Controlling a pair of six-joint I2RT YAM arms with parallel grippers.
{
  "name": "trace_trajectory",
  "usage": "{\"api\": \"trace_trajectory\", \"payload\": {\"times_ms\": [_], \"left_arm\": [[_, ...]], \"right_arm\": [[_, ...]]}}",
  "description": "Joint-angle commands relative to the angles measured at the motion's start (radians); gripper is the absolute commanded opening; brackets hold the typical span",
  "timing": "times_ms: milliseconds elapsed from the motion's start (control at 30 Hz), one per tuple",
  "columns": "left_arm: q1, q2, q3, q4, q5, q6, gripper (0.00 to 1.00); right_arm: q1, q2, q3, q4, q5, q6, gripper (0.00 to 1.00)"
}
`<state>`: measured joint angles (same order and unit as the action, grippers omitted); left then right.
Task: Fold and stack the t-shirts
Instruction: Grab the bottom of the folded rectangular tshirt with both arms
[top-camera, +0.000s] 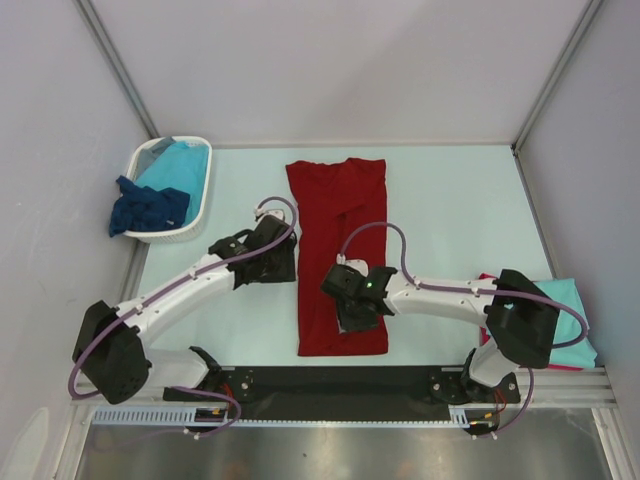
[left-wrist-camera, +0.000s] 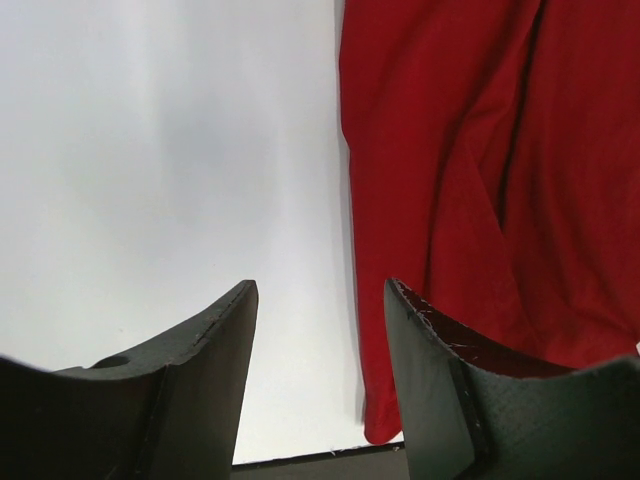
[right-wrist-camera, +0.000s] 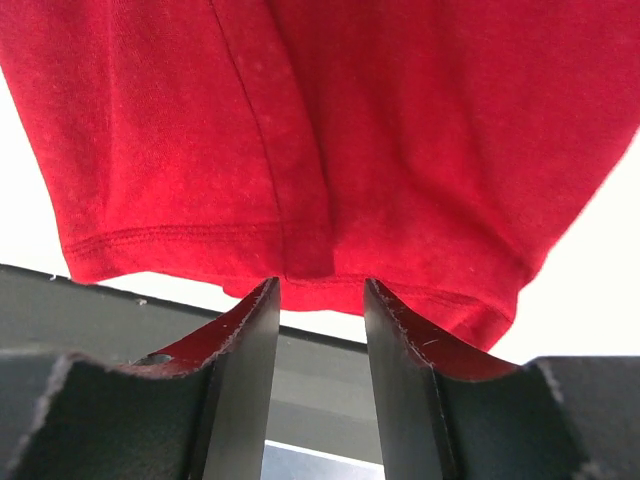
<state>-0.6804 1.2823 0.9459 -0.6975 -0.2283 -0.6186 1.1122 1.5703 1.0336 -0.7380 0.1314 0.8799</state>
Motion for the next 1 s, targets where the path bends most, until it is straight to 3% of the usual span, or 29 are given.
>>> {"api": "trace_trajectory", "payload": {"times_ms": [0,367,667,967], "left_arm": [[0.004,-0.052,-0.018,0.018,0.004,0.019,0.59],[0.012,-0.083,-0.052,0.013,0.004,0.02,0.59],[0.013,-0.078,-0.055,0.021,0.021,0.023,0.59],[0.013,-0.078,-0.068,0.036,0.04,0.013,0.59]], "right_arm": [[0.012,0.031,0.016,0.049,0.001,0.014,0.44],[0.021,0.097,0.049,0.065,-0.006,-0.001,0.37],[0.023,0.08,0.077,0.023,0.019,0.011,0.0],[0.084,0.014,0.026,-0.046,0.008,0.057,0.0]]}}
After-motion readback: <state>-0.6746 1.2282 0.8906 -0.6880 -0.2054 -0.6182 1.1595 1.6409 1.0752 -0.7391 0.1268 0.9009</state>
